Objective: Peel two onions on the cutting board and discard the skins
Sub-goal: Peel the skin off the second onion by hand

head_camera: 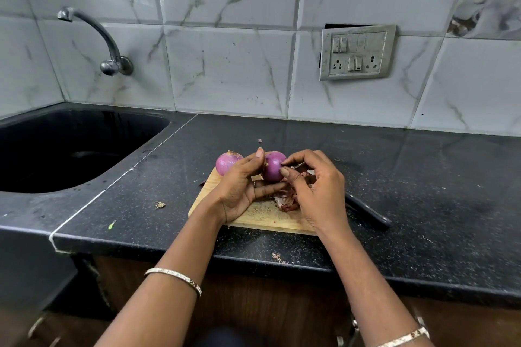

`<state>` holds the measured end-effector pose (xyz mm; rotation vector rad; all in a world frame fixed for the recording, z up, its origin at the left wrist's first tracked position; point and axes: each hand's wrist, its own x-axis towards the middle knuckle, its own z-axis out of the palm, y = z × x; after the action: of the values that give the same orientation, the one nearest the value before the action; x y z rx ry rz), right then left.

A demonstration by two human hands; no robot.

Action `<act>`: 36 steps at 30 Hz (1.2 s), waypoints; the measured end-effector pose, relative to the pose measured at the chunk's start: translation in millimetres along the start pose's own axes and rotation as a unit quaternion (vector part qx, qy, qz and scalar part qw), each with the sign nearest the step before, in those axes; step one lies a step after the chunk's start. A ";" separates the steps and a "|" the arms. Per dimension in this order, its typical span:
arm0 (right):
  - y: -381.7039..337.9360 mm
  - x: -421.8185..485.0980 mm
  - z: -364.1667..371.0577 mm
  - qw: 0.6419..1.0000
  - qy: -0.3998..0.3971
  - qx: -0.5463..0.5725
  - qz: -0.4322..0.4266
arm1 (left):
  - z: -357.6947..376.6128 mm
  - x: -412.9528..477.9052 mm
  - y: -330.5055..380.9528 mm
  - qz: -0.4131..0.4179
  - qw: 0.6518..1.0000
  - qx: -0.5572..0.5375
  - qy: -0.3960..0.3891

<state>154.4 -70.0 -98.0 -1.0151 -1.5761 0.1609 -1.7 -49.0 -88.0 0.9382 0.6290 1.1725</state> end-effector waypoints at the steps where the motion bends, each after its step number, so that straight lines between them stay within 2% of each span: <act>1: 0.4 -0.1 0.1 1.000 -0.003 0.001 0.001 | 0.0 0.1 0.0 0.000 1.000 -0.001 0.000; 11: 3.2 0.4 1.6 1.000 -0.013 -0.004 -0.008 | -0.1 -0.7 0.5 0.005 1.000 0.028 0.007; 20: 4.0 -1.5 3.6 0.998 -0.061 -0.003 0.000 | -1.4 0.6 0.2 0.001 0.997 0.076 0.012; 32: 4.1 -1.3 -0.2 0.997 0.012 -0.046 0.056 | -1.7 1.1 0.2 -0.012 0.996 0.088 0.031; 36: -2.6 -2.0 -2.2 0.999 0.005 -0.008 0.040 | -1.4 0.0 1.0 -0.015 0.995 0.092 0.027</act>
<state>154.8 -73.9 -97.2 -1.0902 -1.5319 0.1981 -3.4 -48.5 -87.8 1.0518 0.8023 1.1290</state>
